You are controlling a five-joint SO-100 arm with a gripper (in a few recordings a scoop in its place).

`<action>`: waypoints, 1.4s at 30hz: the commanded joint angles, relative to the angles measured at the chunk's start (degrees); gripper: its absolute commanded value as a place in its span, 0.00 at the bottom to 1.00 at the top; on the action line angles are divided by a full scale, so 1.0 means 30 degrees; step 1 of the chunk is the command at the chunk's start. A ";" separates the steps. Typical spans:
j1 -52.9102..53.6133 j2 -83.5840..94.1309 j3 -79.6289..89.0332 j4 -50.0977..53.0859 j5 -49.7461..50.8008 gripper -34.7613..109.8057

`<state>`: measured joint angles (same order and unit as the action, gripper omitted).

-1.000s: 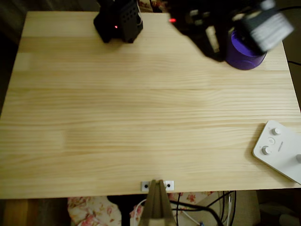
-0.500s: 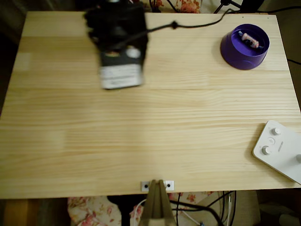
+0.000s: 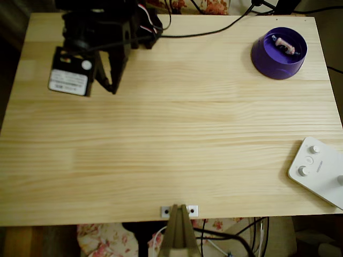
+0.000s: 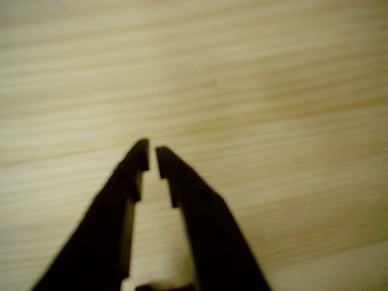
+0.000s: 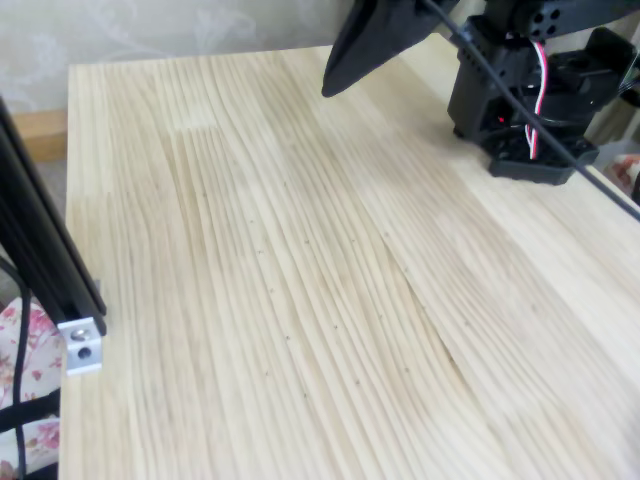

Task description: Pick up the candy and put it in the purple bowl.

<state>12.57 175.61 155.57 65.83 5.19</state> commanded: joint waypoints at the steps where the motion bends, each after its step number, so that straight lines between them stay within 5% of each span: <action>1: 0.1055 0.1553 0.0674 0.0322 -0.0322 0.23; 42: 0.2314 0.4482 0.4893 0.0176 -0.2607 0.24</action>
<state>19.07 188.26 170.95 66.09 -1.76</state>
